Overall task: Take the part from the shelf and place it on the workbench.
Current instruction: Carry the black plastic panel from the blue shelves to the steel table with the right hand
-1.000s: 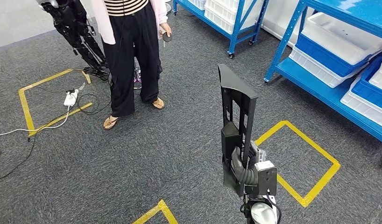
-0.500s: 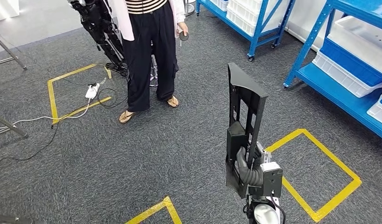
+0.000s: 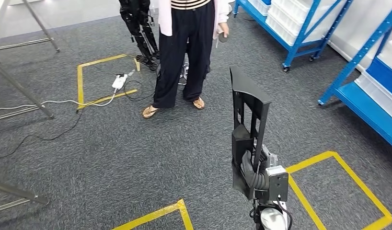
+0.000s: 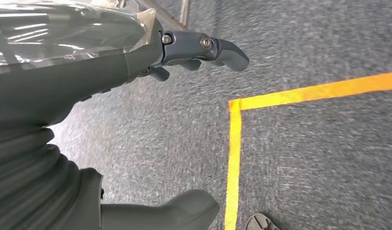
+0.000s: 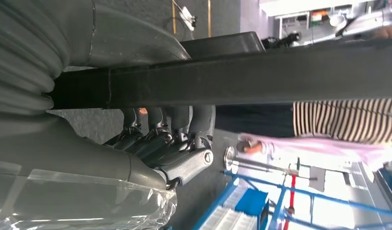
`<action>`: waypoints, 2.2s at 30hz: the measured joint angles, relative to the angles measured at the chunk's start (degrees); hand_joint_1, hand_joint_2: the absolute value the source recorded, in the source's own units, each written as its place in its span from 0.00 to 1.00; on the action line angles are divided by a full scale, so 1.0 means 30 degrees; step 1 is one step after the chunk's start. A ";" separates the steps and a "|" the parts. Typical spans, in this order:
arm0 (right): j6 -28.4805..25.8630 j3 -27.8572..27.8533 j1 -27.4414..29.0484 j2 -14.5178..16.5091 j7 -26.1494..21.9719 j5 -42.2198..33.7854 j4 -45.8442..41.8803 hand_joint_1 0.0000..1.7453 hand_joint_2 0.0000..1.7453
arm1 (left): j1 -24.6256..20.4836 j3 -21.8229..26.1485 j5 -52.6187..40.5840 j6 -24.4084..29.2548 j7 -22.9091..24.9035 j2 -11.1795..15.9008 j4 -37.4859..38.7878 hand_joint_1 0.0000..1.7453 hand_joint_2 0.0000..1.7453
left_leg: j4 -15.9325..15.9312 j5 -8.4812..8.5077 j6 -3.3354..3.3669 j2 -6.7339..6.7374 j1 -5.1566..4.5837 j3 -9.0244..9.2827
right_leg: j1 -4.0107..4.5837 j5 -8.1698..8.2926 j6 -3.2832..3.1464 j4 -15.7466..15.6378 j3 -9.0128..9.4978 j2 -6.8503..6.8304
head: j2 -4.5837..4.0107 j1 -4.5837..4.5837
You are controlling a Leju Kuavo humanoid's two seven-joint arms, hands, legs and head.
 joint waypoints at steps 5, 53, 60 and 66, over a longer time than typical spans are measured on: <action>-0.0007 -0.0007 -0.0081 -0.0064 -0.0038 -0.0047 0.0202 1.00 1.00 | 0.0017 0.0000 -0.0027 0.0007 0.0004 0.0013 0.0002 0.00 1.00 | 0.0406 -0.0120 -0.0517 -0.0928 0.0076 -0.0209 | -0.0334 0.2059 0.0575 -0.4811 0.2108 0.0734 | 0.0000 0.0058; 0.1822 -0.2401 0.2585 0.2269 0.1055 0.3616 -0.3494 1.00 1.00 | 0.0687 1.1829 1.9195 -1.4376 -1.3701 0.6397 -0.6719 0.00 1.00 | 0.0778 -0.0663 -0.0330 0.1762 -0.0414 -0.0158 | 0.0196 0.1818 -0.0215 -0.4626 0.2126 -0.1818 | 0.0000 -0.0064; 0.1781 -0.2517 0.2651 0.2341 0.1375 0.3847 -0.3497 1.00 1.00 | 0.0613 1.0531 1.5394 -0.7999 -1.2443 0.4047 -0.6644 0.00 1.00 | 0.0242 -0.0284 0.0005 0.0376 -0.0191 0.0186 | 0.0082 -0.0099 -0.0090 0.0227 -0.0205 -0.0054 | 0.0000 -0.0053; 0.1807 -0.2668 0.2600 0.2331 0.1654 0.3967 -0.3550 1.00 1.00 | 0.0333 0.9529 1.3489 -0.1340 -0.9629 0.3216 -0.3285 0.00 1.00 | 0.0665 -0.0459 -0.0378 -0.0829 -0.0084 0.0001 | -0.0196 0.2094 0.0580 -0.4450 0.1760 0.0693 | 0.0000 -0.0035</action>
